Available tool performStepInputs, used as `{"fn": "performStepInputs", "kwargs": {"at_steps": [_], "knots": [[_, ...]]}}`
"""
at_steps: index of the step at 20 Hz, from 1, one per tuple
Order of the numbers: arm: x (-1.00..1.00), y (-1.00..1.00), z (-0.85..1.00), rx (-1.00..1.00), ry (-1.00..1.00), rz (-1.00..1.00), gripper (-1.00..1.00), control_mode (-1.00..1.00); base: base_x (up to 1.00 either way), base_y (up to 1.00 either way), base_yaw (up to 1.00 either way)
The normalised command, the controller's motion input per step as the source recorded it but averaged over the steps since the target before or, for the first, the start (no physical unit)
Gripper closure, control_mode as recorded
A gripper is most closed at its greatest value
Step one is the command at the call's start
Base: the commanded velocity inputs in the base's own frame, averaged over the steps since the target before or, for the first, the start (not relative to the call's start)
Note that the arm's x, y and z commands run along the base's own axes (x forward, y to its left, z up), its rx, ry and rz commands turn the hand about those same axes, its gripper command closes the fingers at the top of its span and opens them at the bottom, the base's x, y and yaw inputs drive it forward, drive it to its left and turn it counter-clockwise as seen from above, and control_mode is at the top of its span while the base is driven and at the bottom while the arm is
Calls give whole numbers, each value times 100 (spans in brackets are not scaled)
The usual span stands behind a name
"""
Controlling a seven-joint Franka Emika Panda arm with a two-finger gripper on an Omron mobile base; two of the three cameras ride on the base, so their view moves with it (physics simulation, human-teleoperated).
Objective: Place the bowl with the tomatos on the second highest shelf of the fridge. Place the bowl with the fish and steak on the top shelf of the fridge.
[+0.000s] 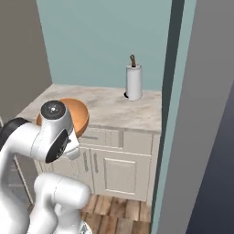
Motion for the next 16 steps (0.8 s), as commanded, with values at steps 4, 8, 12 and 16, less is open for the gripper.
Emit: {"fn": "performStepInputs", "kwargs": {"at_steps": [4, 8, 12, 16], "knots": [[0, 0, 0, 0, 0, 0, 100, 100, -100, 2, 22], [0, 0, 0, 0, 0, 0, 100, 100, -100, 19, 26], [0, 0, 0, 0, 0, 0, 100, 100, -100, 40, 29], [0, 0, 0, 0, 0, 0, 100, 100, -85, 100, 20]]}}
